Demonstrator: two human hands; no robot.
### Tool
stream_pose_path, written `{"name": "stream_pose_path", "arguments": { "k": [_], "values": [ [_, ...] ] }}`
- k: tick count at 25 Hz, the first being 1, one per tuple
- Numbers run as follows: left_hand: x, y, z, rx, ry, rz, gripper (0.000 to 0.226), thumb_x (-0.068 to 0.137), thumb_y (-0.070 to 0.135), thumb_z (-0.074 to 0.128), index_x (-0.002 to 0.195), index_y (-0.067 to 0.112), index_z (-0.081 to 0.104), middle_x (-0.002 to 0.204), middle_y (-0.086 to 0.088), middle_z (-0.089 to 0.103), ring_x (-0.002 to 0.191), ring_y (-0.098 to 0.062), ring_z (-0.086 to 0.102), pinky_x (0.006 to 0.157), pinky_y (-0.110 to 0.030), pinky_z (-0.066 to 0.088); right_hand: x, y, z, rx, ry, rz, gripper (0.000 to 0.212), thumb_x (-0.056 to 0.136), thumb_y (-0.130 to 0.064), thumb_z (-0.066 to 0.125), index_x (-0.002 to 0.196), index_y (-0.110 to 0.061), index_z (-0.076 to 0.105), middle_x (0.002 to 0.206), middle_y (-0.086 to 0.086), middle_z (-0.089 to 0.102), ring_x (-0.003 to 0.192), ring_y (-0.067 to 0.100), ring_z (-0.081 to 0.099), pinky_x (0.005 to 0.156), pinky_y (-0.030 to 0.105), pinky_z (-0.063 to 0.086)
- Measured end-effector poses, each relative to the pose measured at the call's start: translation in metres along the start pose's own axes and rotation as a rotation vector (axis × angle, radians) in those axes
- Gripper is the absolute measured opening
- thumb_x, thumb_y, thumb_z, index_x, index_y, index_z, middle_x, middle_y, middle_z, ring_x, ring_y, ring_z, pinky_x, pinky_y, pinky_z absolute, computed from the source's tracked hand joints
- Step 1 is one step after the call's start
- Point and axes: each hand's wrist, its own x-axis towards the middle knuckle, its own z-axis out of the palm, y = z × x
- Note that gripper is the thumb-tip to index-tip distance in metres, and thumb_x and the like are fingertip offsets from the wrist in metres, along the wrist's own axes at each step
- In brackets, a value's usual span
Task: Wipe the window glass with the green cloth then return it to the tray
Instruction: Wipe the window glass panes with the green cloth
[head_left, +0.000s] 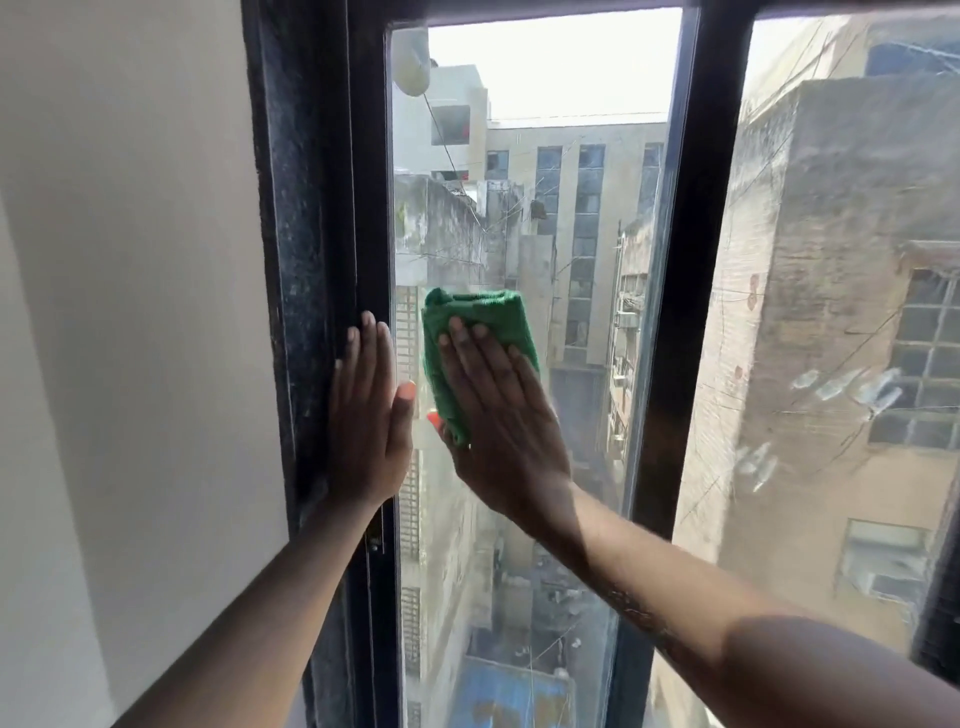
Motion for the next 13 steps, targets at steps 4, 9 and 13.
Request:
{"name": "stream_pose_path", "arguments": {
  "k": [4,9,13],
  "values": [
    [0.001,-0.006,-0.003,-0.01,-0.057,0.009,0.077,0.117,0.058,0.008,0.182,0.016,0.005,0.191,0.003,-0.009,0.177,-0.009,-0.015,0.14,-0.027,-0.012,-0.119,-0.008,-0.01,-0.074,-0.22,-0.453,0.072,0.111,-0.046,0.056,0.174,-0.019,0.034,0.184,0.0,0.026,0.171,0.018,0.021,0.136,0.042,0.031],
    [0.002,-0.008,-0.004,-0.022,-0.096,0.016,0.072,0.118,0.056,0.011,0.182,0.026,-0.005,0.191,0.005,-0.013,0.177,-0.014,-0.014,0.14,-0.028,-0.014,0.029,0.034,-0.028,0.027,-0.009,-0.193,0.064,0.114,-0.036,0.049,0.173,-0.014,0.038,0.181,0.006,0.035,0.169,0.022,0.032,0.134,0.049,0.037],
    [0.003,-0.012,-0.002,-0.032,-0.109,0.015,0.07,0.118,0.053,0.014,0.18,0.032,-0.01,0.191,0.007,-0.015,0.177,-0.013,-0.015,0.138,-0.025,-0.017,0.059,0.035,-0.028,0.036,0.042,0.004,0.072,0.111,-0.04,0.052,0.174,-0.011,0.032,0.184,0.011,0.027,0.173,0.028,0.021,0.141,0.048,0.017]
  ]
}}
